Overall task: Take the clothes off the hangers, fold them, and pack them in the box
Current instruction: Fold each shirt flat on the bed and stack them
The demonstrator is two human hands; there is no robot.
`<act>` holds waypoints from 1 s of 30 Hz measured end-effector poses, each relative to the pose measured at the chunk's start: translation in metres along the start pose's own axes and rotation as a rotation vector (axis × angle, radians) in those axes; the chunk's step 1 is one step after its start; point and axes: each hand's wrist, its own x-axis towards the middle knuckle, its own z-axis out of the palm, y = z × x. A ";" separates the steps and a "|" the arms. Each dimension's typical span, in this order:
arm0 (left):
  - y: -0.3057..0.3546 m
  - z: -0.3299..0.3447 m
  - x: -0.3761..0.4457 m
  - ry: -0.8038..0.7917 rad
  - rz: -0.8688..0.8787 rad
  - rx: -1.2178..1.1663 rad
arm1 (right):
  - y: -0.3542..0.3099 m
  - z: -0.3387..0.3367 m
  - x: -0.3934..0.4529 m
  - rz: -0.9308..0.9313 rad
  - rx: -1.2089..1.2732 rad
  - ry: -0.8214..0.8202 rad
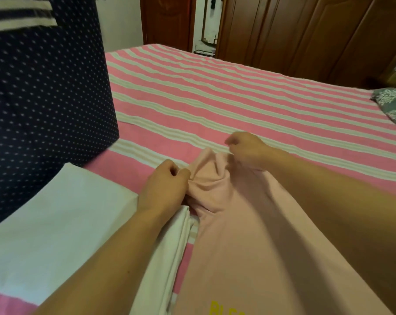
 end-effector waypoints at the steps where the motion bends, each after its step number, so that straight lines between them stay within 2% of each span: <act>1: 0.000 0.000 -0.001 -0.027 -0.002 -0.011 | -0.015 -0.001 0.002 -0.012 0.037 -0.051; 4: 0.000 -0.002 -0.003 -0.120 0.034 -0.013 | -0.046 0.000 0.005 0.002 -0.092 -0.340; 5: 0.000 -0.002 -0.003 -0.147 0.043 -0.024 | -0.052 0.001 0.006 0.001 -0.144 -0.382; 8: 0.000 -0.002 -0.004 -0.184 0.055 -0.022 | -0.063 0.003 0.013 -0.074 -0.074 -0.296; 12: -0.001 -0.001 -0.005 -0.183 0.045 -0.035 | -0.069 -0.016 0.006 -0.117 0.424 -0.145; 16: 0.005 -0.006 -0.014 -0.197 0.177 -0.113 | -0.042 -0.047 -0.017 -0.080 0.659 -0.076; 19: 0.015 -0.011 -0.021 -0.194 0.241 -0.111 | -0.022 -0.060 -0.033 -0.027 0.684 -0.017; 21: 0.023 -0.018 -0.026 -0.213 0.244 -0.024 | -0.019 -0.066 -0.038 -0.011 0.650 0.008; 23: 0.032 -0.034 -0.038 -0.137 0.266 0.129 | -0.027 -0.069 -0.039 -0.015 0.640 0.018; 25: 0.042 -0.056 -0.058 -0.014 0.287 0.186 | -0.047 -0.068 -0.036 -0.049 0.679 0.003; 27: 0.044 -0.073 -0.076 -0.019 0.185 0.093 | -0.074 -0.060 -0.032 -0.085 0.698 -0.029; 30: 0.035 -0.077 -0.083 -0.156 0.010 -0.010 | -0.112 -0.032 -0.025 -0.115 0.579 -0.062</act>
